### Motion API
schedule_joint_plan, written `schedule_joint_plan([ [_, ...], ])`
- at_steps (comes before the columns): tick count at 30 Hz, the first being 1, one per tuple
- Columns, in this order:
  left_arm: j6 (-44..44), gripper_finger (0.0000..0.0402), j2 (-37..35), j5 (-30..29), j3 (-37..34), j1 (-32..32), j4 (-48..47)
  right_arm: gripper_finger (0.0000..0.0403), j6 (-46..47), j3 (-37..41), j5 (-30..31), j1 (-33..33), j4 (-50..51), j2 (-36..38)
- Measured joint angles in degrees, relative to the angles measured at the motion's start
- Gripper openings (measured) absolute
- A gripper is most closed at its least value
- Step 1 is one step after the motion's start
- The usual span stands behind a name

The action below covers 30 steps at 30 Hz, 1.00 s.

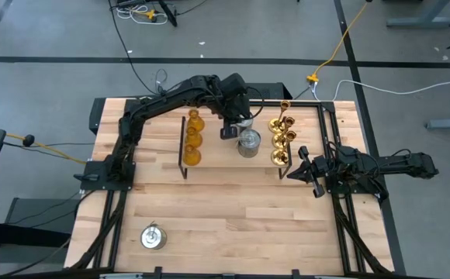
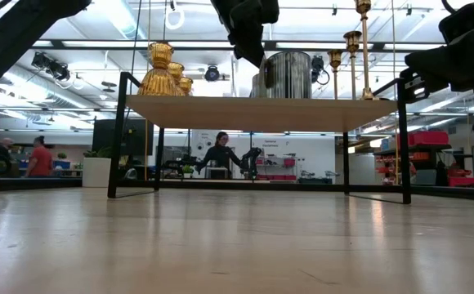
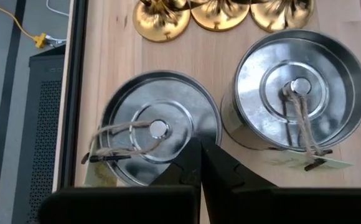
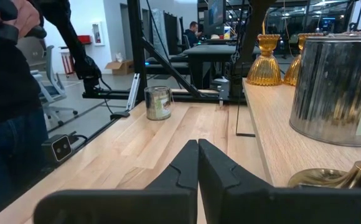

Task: Pick & Place candle stick holders
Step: Adjust the scented candle on the shelf

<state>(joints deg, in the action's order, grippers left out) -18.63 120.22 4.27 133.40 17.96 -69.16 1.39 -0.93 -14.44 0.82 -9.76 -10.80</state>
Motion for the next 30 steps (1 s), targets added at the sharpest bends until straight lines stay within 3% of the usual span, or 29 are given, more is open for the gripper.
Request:
schedule_joint_plan([
  [30,2.9,0.0005,1.6,0.1,0.1,-0.1,-1.5,0.0013,0.0,0.0,0.0,0.0,0.0,0.0],
])
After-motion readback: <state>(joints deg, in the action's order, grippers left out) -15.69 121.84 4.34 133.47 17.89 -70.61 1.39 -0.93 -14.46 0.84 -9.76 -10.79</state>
